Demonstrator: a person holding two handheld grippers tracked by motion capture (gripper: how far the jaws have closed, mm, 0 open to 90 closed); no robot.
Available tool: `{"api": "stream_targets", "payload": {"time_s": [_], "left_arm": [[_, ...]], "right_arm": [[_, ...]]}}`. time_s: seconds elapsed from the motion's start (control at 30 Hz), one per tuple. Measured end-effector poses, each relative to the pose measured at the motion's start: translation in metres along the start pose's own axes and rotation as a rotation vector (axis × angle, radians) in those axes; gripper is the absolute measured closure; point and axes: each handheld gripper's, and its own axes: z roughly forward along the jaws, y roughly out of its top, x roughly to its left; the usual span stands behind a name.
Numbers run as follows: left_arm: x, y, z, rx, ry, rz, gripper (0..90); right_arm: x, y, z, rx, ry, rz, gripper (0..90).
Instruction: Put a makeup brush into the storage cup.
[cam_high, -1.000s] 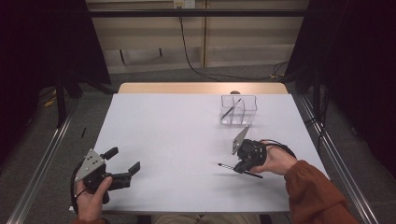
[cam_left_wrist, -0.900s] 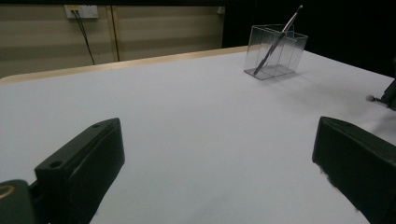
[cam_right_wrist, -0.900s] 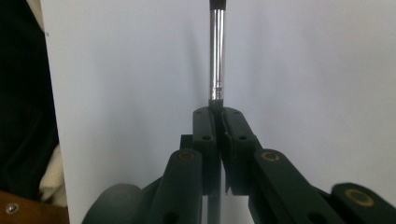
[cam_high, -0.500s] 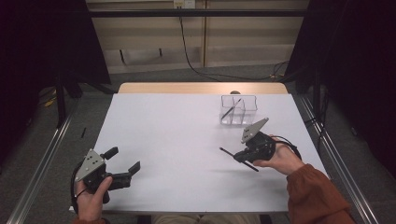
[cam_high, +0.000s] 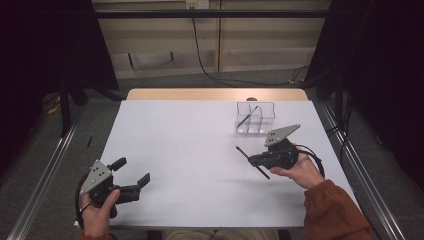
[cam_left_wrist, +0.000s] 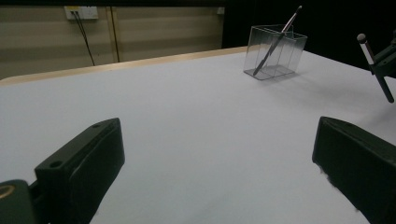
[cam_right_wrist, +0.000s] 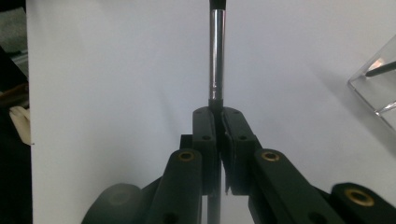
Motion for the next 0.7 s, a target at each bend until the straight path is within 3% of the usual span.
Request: {"api": "stream_targets", "payload": {"time_s": [0.27, 0.47, 0.7], "left_arm": [[0.0, 0.0002, 0.0, -0.001, 0.006, 0.003, 2.4], [-0.0008, 0.0005, 0.0006, 0.001, 0.006, 0.007, 2.4], [-0.0004, 0.0004, 0.0008, 0.0, 0.006, 0.006, 2.4]], "right_arm": [[-0.0067, -0.0066, -0.0095, -0.112, -0.078, 0.104, 85.1], [-0.0036, -0.0076, -0.0084, -0.201, -0.099, 0.123, 85.1], [-0.0033, -0.0063, -0.0074, -0.257, -0.137, 0.154, 85.1]]}}
